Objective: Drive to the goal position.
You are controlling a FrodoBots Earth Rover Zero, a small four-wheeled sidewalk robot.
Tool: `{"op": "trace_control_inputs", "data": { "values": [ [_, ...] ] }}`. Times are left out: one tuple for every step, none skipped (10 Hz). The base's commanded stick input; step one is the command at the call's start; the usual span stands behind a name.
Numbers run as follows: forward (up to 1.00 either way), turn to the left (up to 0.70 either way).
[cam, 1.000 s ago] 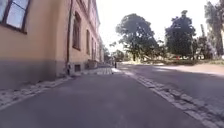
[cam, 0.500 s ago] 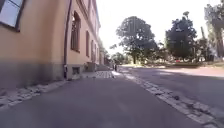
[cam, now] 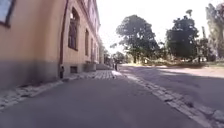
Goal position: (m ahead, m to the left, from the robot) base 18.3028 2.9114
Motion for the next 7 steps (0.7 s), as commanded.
{"op": "trace_control_inputs", "data": {
  "values": [
    [0.70,0.14],
    [0.70,0.14],
    [0.70,0.14],
    [0.70,0.14],
    [0.70,0.14],
    [0.70,0.14],
    [0.70,0.14]
  ]
}}
